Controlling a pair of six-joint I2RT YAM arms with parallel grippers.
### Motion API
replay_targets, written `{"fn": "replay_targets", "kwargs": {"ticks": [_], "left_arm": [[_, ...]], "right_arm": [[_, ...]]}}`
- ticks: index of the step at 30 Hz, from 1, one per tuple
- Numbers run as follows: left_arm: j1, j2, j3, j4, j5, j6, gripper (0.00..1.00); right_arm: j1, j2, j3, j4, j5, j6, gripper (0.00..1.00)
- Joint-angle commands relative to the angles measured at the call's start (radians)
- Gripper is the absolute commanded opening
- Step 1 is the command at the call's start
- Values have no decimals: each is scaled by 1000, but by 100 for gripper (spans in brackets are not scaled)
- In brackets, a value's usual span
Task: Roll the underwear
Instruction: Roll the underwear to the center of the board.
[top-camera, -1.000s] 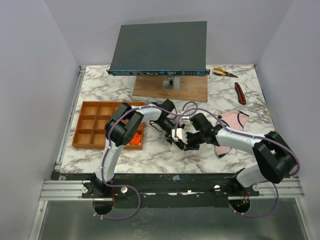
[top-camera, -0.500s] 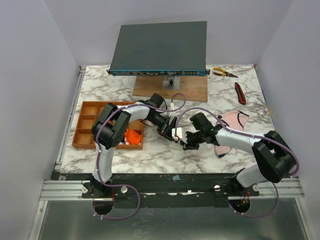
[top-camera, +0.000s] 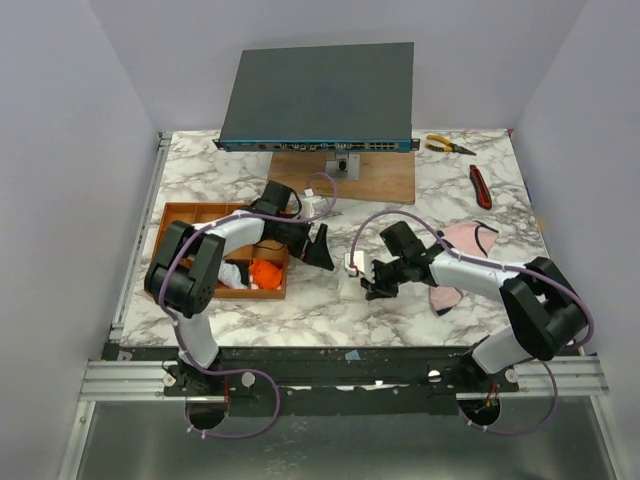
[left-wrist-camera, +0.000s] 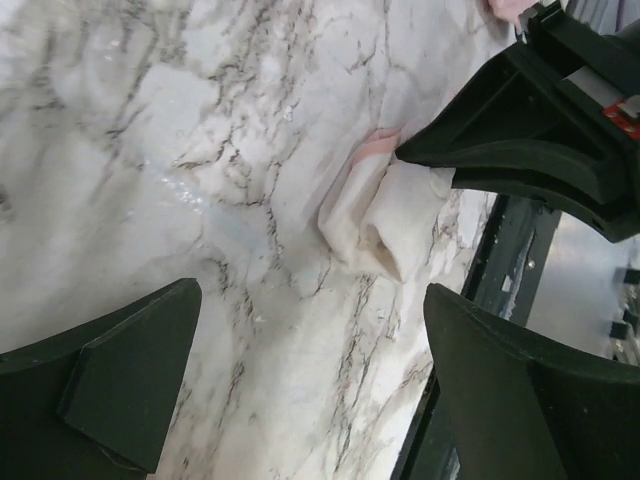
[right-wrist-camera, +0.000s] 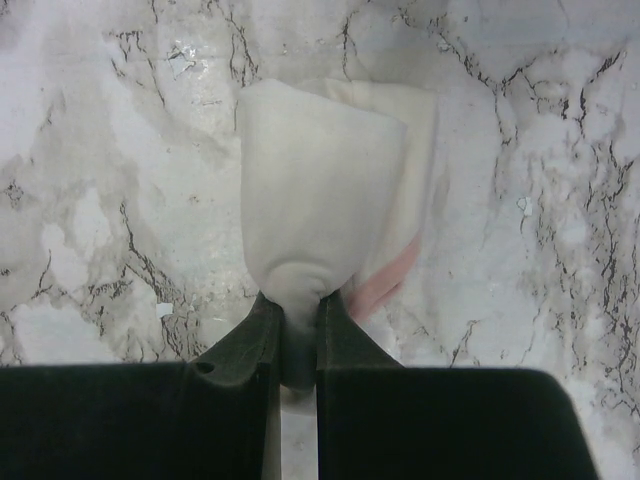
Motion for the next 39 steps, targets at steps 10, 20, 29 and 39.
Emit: {"fn": "replay_targets", "kwargs": {"ticks": [10, 20, 29, 39], "left_arm": [[-1, -380, -204, 134, -73, 138, 99], [-169, -488, -215, 15, -262, 331, 99], [-320, -475, -201, -82, -454, 516, 99], [-495, -401, -189, -100, -540, 557, 99]], "right_arm": [[-36, 259, 84, -325, -43, -14, 1], [-58, 441, 207, -509, -147, -67, 1], [-90, 522, 257, -545, -164, -67, 1], [-100, 512, 241, -472, -121, -8, 1]]}}
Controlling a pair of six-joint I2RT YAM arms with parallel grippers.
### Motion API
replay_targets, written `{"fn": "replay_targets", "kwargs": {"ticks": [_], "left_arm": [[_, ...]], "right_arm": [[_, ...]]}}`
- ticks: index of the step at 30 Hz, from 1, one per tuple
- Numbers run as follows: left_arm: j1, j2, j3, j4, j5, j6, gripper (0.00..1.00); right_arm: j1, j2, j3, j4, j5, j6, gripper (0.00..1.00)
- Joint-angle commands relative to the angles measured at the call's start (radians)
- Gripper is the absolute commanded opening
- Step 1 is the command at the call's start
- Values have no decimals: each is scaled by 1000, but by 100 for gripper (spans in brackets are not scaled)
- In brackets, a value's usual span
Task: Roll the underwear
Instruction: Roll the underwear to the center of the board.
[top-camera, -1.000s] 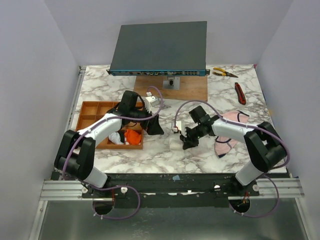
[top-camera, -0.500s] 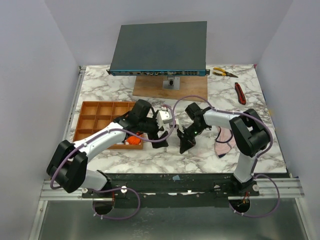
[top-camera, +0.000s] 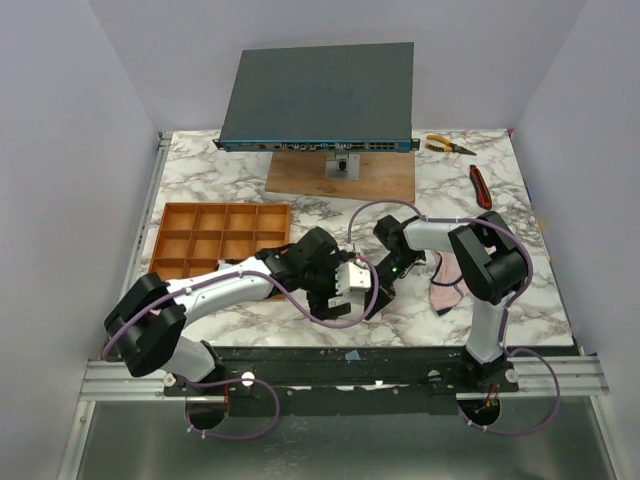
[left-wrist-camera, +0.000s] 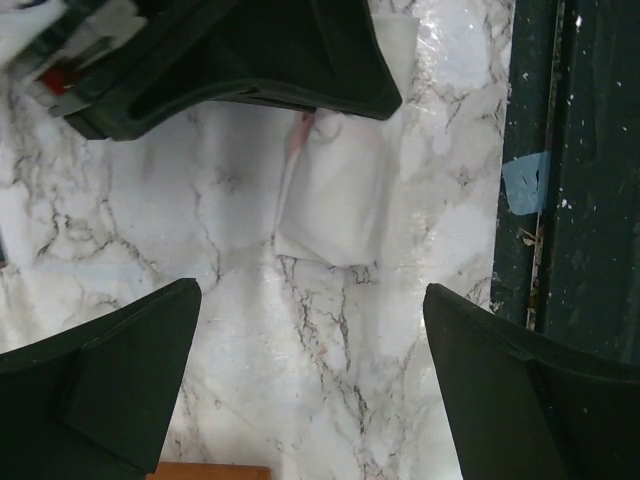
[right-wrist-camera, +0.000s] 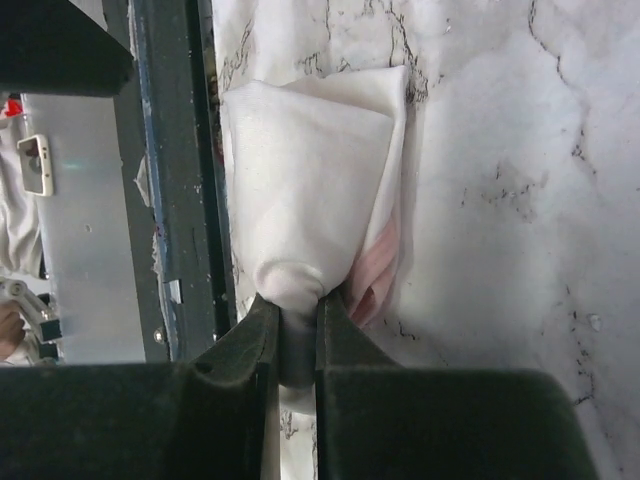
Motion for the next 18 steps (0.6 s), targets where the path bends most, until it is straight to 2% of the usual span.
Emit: {"fn": "replay_targets", "kwargs": {"ticks": [1, 9, 18], "left_arm": [[-58, 32, 25, -11, -57, 31, 99], [-160, 122, 41, 71, -126, 17, 99], [-182, 253, 131, 88, -184, -11, 99]], "right_arm": [[2, 73, -76, 82, 338, -24, 1], [0, 66, -86, 115, 359, 0, 1], [0, 59, -96, 124, 369, 8, 1]]}}
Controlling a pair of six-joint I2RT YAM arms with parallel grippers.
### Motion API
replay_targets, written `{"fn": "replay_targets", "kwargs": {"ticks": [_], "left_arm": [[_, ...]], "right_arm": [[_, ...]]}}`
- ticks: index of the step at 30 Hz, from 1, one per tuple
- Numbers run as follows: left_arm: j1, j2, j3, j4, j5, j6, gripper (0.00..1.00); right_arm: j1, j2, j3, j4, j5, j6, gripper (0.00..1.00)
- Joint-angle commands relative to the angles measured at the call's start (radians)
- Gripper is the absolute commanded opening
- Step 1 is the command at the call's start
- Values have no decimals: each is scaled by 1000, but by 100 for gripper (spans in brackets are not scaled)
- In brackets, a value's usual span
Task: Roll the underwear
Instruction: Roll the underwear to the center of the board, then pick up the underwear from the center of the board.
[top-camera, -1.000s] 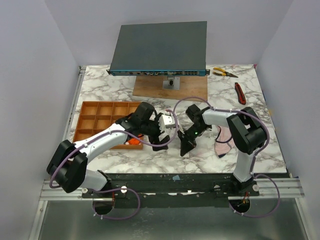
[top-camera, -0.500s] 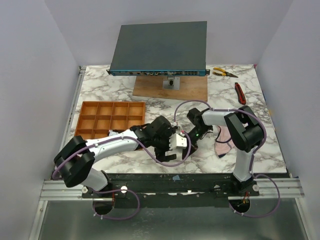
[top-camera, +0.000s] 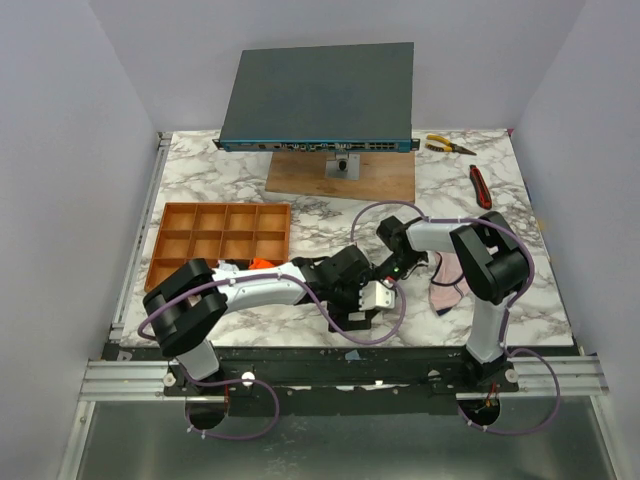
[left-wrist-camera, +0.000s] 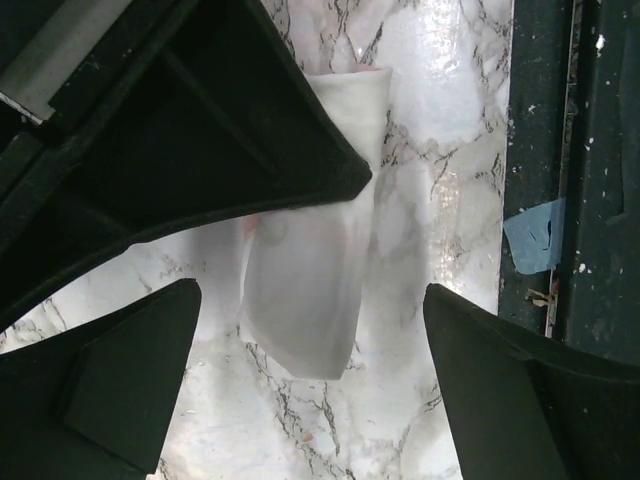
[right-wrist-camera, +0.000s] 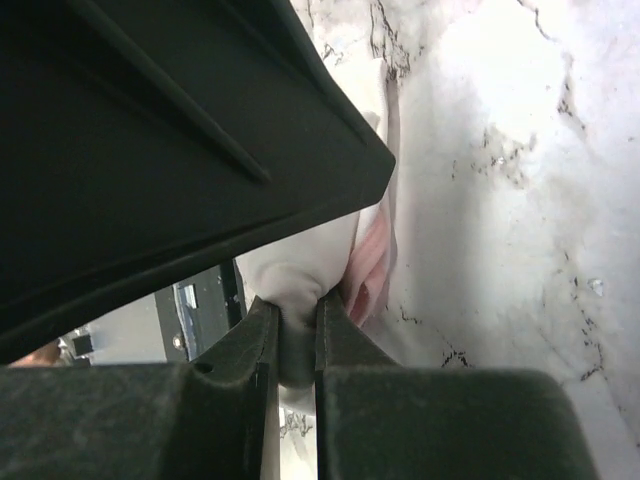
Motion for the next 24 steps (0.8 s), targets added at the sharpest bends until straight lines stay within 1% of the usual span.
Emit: {"fn": "replay_targets", "kwargs": {"ticks": [1, 5, 8, 11, 14, 17, 22, 24], "left_arm": [[-8, 52, 54, 39, -51, -6, 99], [-13, 83, 66, 37, -40, -10, 99], [-17, 84, 44, 79, -61, -28, 99], [-17, 39, -41, 184, -94, -52, 99], [-18, 1, -89, 237, -118, -85, 99], [-23, -33, -145, 291, -156, -83, 99], [-48, -20, -154, 301, -174, -61, 99], [-55, -5, -127, 271, -149, -52, 97]], "right_arm": [[12, 68, -72, 101, 370, -71, 1], [12, 70, -70, 100, 370, -71, 1], [12, 73, -69, 95, 367, -68, 1], [0, 74, -78, 90, 359, -69, 1], [-23, 85, -64, 76, 350, -69, 1], [-35, 89, -56, 75, 346, -66, 1], [-37, 107, -44, 69, 342, -60, 1], [-38, 114, -38, 63, 341, -62, 1]]}}
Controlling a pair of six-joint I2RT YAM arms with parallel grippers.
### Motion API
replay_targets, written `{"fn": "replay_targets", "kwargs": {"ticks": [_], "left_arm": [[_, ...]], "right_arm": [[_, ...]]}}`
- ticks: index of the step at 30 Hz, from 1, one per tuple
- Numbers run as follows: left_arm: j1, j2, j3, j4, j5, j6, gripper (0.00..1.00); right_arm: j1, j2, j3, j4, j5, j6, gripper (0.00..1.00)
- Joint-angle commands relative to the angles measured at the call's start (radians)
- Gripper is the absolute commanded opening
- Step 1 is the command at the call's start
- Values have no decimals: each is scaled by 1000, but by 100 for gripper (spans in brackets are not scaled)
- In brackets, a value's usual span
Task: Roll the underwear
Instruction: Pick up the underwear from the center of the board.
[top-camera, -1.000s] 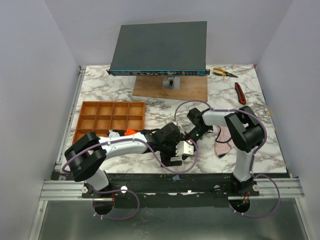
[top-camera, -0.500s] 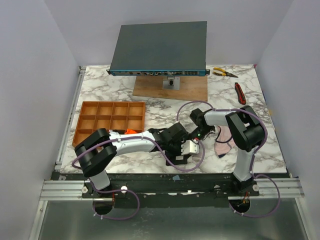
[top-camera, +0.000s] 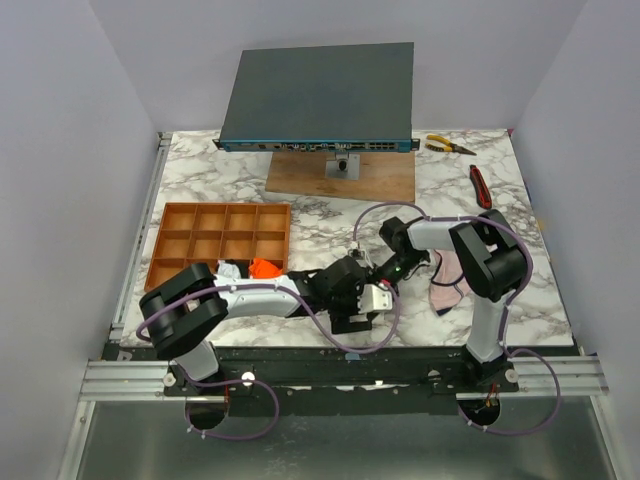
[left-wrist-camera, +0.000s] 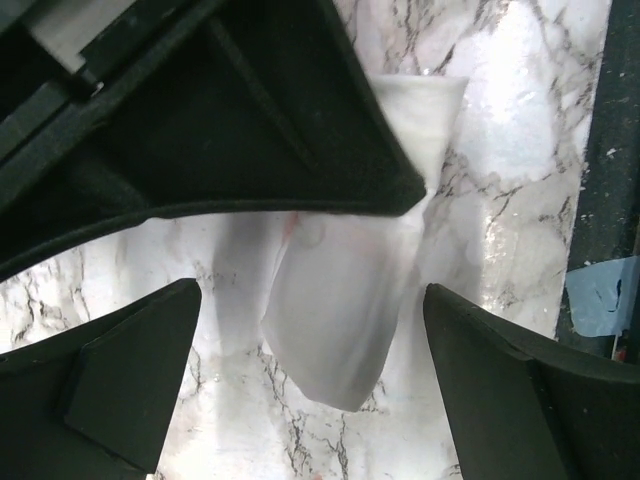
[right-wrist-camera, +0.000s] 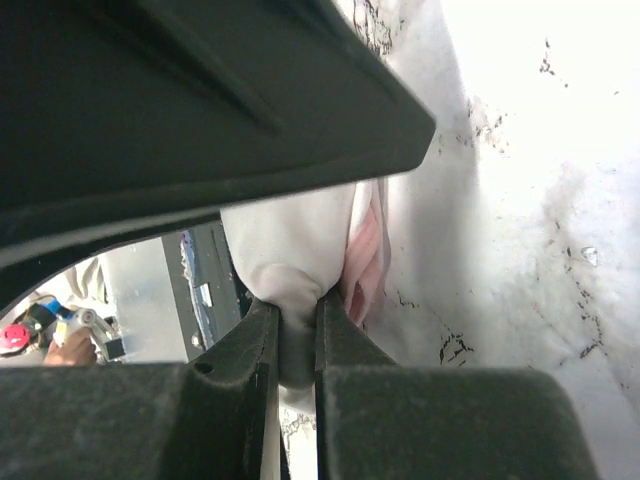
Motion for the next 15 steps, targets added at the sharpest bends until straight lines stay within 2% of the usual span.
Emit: {"fn": "replay_targets", "kwargs": {"ticks": [1, 15], "left_arm": [[-24, 24, 34, -13, -6, 18, 96], [-22, 146, 122, -173, 147, 44, 82]], "right_arm": [[-9, 99, -39, 79, 349, -100, 1], [-14, 104, -36, 73, 347, -105, 1]]}}
